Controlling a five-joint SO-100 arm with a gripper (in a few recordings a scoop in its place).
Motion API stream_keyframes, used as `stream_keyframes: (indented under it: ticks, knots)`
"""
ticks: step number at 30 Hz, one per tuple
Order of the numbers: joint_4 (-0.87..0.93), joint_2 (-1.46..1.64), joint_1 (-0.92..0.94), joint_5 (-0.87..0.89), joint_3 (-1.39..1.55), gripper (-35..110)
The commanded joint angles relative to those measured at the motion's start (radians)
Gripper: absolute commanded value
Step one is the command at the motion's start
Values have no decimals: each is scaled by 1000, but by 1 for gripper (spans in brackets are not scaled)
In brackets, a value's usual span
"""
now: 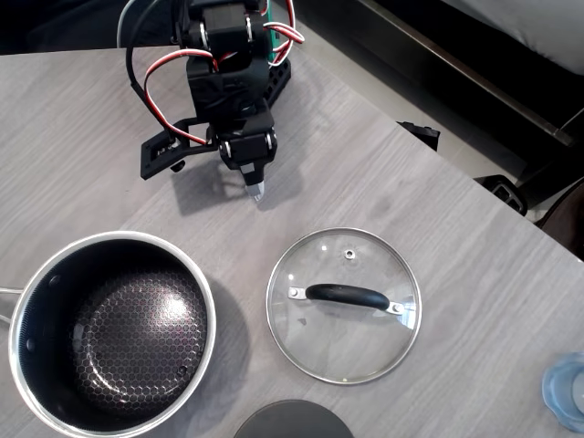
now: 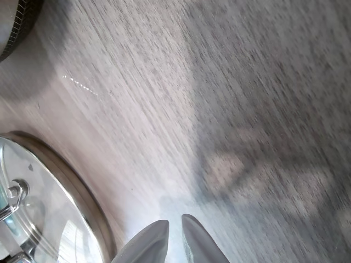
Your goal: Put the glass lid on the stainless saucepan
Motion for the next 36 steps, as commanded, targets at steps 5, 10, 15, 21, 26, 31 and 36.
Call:
stream_keyframes:
  ticks: [5, 10, 15, 21, 26, 31, 36]
  knots:
    - [6, 29, 6, -3, 8, 0]
    - [6, 29, 6, -3, 8, 0]
    - [6, 29, 6, -3, 8, 0]
    - [6, 29, 6, -3, 8, 0]
    - [6, 29, 3, -3, 8, 0]
    - [-17, 29, -123, -51, 8, 0]
    - [-103, 29, -64, -44, -55, 0]
